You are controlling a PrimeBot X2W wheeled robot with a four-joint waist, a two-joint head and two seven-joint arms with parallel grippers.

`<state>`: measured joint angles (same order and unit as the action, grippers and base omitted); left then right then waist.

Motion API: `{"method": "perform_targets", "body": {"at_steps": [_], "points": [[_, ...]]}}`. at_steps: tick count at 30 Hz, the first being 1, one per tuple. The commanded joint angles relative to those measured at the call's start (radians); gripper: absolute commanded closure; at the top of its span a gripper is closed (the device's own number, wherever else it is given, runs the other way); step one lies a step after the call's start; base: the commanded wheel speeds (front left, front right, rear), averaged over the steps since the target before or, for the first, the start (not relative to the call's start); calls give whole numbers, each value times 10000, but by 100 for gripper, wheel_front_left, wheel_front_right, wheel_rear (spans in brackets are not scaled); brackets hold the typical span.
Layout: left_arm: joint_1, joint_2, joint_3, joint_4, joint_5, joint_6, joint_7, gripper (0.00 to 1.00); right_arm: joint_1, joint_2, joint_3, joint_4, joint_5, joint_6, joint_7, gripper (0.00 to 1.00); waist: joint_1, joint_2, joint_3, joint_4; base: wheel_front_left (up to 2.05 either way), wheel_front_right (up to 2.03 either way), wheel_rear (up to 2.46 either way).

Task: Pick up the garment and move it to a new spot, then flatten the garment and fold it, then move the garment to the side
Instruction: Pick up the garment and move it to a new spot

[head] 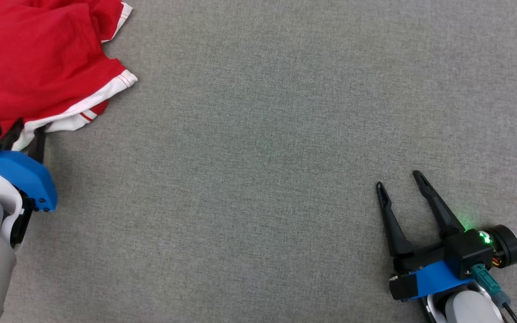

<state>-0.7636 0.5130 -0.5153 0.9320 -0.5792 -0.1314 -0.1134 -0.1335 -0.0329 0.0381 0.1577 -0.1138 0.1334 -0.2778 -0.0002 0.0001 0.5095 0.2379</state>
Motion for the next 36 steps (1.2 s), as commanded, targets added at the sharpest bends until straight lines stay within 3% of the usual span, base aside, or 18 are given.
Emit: {"method": "perform_targets", "body": {"at_steps": [1,11,18,27,36], "points": [[-288,70,-126,143,-107,18,-221,100,22,-316,-453,804,36,-47,248,0,2,-1,6,11,0,0,0],[-701,356,-619,734,-368,18,-1206,100,-170,-251,-71,934,426,-37,220,0,2,-1,-286,37,0,0,0],[-1058,946,-495,564,-111,18,-1519,100,-136,-234,-7,957,753,-37,162,0,2,-1,-1006,-155,0,0,0],[-1527,1941,-364,-1607,1141,236,-1530,100,34,-193,185,1295,1655,-28,130,0,2,-1,-2746,-943,0,0,0],[-1762,1679,-1201,-4213,1660,213,-593,100,639,-191,142,1654,2371,-28,130,0,2,-1,-4534,-2228,0,0,0]]}}
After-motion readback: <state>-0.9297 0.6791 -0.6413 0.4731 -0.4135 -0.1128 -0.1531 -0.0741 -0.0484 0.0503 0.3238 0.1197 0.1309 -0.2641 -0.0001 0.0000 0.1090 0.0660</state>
